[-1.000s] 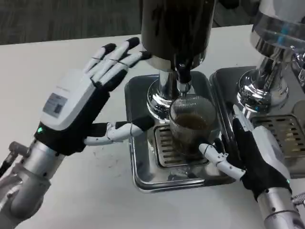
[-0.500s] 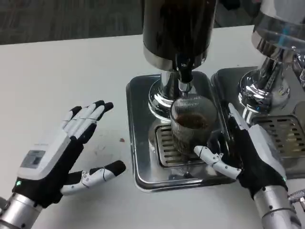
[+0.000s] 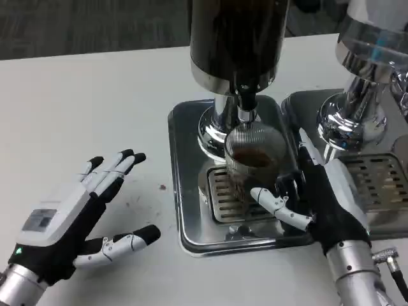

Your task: Grasp the cup under the faucet to collect the drink, then remove the cup.

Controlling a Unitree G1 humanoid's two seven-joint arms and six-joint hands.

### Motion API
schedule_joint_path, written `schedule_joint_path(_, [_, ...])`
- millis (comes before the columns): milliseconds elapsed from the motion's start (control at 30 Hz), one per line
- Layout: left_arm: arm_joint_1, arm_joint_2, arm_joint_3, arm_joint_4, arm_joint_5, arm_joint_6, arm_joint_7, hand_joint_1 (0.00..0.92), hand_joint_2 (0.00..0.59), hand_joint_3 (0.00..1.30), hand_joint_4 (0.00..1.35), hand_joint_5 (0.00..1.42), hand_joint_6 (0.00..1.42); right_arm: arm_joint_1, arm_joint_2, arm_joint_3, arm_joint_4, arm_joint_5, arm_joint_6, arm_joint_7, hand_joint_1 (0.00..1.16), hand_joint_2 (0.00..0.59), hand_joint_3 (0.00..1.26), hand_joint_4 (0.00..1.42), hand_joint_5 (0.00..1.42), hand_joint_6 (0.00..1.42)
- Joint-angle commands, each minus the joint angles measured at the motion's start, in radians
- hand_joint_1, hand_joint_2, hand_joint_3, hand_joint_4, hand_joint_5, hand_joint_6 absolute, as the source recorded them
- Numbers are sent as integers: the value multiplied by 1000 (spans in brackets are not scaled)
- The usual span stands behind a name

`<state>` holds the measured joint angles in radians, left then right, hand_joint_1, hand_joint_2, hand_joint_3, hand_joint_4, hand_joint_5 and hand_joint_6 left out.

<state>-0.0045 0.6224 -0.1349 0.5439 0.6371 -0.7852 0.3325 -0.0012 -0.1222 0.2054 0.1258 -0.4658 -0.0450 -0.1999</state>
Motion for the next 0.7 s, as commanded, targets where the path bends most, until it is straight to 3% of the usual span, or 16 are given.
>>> schedule_joint_path(33, [18,22,2,-9,-8,9,-14,0,105,113,0,83,0,-30,10,5,45,25,-63,-6,586,188,0,0,0,141])
schedule_joint_path(233, [27,28,8,-19,-16,15,-17,0,108,121,0,87,0,-52,4,7,89,53,-127,9,594,183,0,0,11,149])
schedule_joint_path(467, [33,32,13,-35,-16,21,-18,0,114,139,0,95,0,-51,14,8,101,46,-124,-2,617,180,0,2,53,171])
schedule_joint_path(700, [40,36,17,-45,-18,29,-15,0,118,168,0,100,0,-66,22,4,137,79,-164,4,650,173,0,13,83,211])
